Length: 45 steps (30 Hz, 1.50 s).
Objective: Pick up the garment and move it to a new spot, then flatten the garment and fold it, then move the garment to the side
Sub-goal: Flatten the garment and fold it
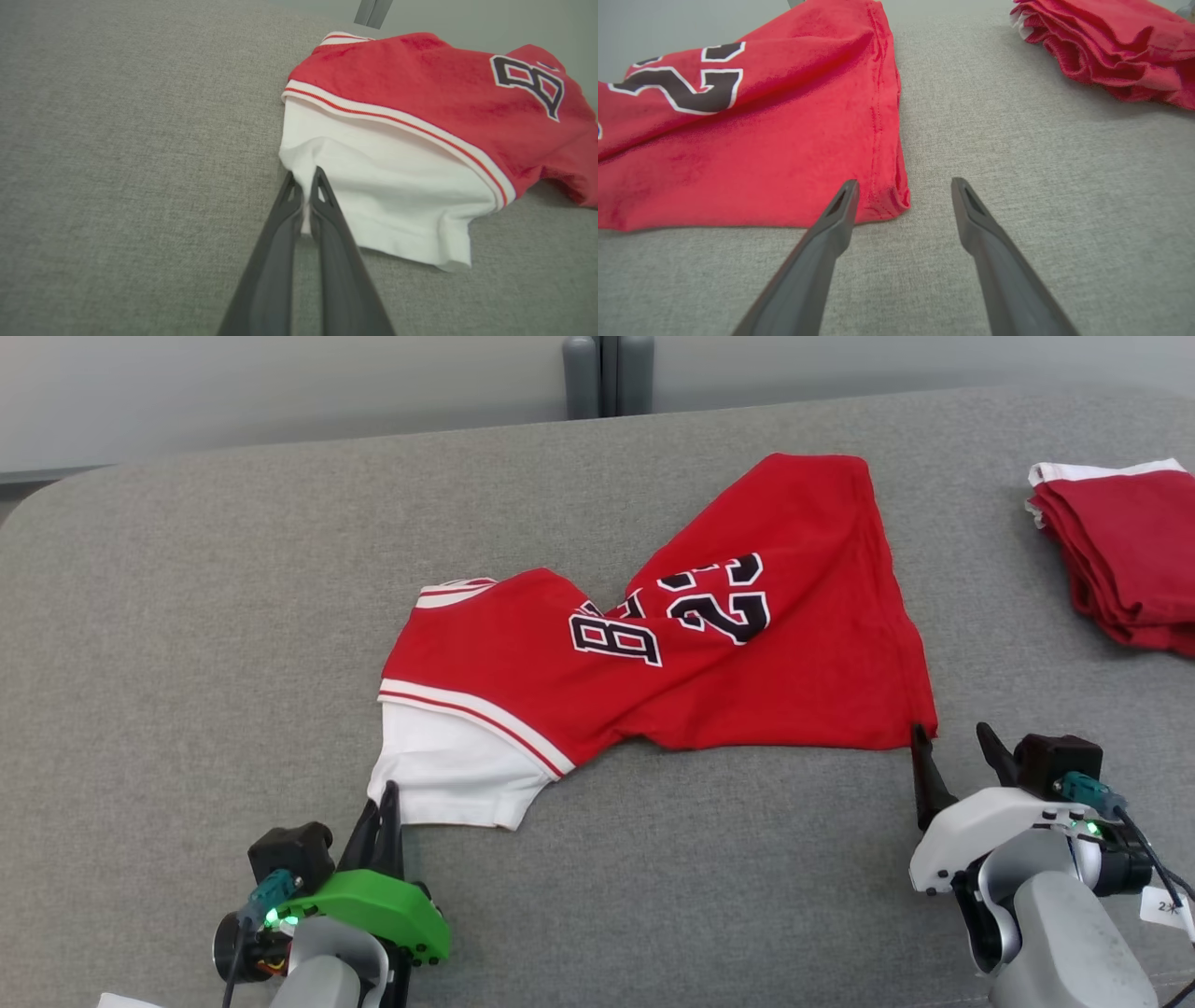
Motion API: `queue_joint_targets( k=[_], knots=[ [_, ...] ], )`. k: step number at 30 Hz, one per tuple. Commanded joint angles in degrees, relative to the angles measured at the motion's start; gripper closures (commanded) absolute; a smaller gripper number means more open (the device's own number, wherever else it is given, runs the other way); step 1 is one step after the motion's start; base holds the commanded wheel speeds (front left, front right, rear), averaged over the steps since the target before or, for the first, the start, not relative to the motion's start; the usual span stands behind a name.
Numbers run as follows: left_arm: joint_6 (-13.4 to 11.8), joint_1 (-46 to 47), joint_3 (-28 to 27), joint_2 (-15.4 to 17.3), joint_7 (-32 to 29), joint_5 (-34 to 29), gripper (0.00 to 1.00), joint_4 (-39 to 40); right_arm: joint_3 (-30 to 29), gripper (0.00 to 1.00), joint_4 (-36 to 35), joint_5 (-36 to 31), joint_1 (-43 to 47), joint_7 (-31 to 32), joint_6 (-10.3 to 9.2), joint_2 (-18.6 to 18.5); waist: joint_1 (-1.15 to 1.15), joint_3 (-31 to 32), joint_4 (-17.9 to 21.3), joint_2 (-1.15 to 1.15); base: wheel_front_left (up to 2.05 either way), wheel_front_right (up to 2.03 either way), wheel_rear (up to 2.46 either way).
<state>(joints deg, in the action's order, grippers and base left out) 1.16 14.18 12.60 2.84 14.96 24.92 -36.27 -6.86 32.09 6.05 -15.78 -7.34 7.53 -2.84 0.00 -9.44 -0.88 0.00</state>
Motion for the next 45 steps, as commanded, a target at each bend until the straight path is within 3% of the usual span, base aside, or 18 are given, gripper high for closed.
queue_joint_targets(
  k=[1, 8, 9, 12, 19, 27, 33, 39, 45],
  knots=[
    [-0.27, 0.62, 0.05, 0.14, 0.26, -0.08, 1.00, 0.88, -0.68, 0.00, 1.57, -0.61, -1.70, 0.69, -0.09, -0.14, 0.00, -0.95, -1.14, 0.00, 0.00, 0.00, 0.00],
    [-1.04, -0.58, 1.09, 0.14, 0.23, 0.44, 1.00, 4.31, -1.63, 0.02, 10.53, -1.49, -6.69, 4.85, -0.09, -0.10, 0.00, -1.67, -2.46, 0.00, 0.00, 0.00, 0.00],
    [-1.04, -0.73, 1.19, 0.14, 0.23, 0.45, 1.00, 4.74, -1.51, 0.45, 11.42, -1.13, -6.91, 5.16, -0.09, -0.06, 0.00, -1.64, -2.52, 0.00, 0.00, 0.00, 0.00],
    [-1.23, -0.75, 1.34, 0.14, 0.24, 0.19, 1.00, 6.06, -1.04, 1.00, 12.68, -0.11, -7.51, 4.84, -0.09, -0.02, 0.00, -1.32, -2.40, 0.00, 0.00, 0.00, 0.00],
    [-0.88, 0.11, 0.65, 0.38, 0.24, -1.88, 1.00, 11.01, 2.48, 1.00, 9.70, 3.96, -8.48, 0.03, -0.09, -0.12, 0.00, 1.58, -0.64, 0.00, 0.00, 0.00, 0.00],
    [-1.13, -0.20, -0.23, 2.61, 0.24, -4.11, 1.00, 22.52, 4.36, 1.00, -2.84, 6.73, -4.01, -3.98, -0.09, -0.93, 0.00, 8.07, 1.68, 0.00, 0.00, 0.00, 0.00],
    [-2.50, -1.06, -1.00, 6.02, -1.69, -6.26, 1.00, 38.36, 2.33, 1.00, -23.33, 6.88, 2.03, -3.17, -0.09, -1.04, 0.00, 11.34, 3.46, 0.00, 0.00, 0.00, 0.00],
    [-4.21, 1.55, -2.74, 10.71, -6.62, -9.98, 1.00, 57.03, 0.02, 1.00, -46.83, 5.33, 7.51, 1.53, -0.09, -0.58, 0.00, 12.25, 4.83, 0.00, 0.00, 0.00, 0.00],
    [-3.70, 7.05, -4.38, 15.42, -13.04, -13.38, 1.00, 71.98, -2.76, 1.00, -64.39, 4.04, 9.65, 5.28, -0.09, -0.35, 0.00, 11.59, 5.84, 0.00, 0.00, 0.00, 0.00]
  ],
)
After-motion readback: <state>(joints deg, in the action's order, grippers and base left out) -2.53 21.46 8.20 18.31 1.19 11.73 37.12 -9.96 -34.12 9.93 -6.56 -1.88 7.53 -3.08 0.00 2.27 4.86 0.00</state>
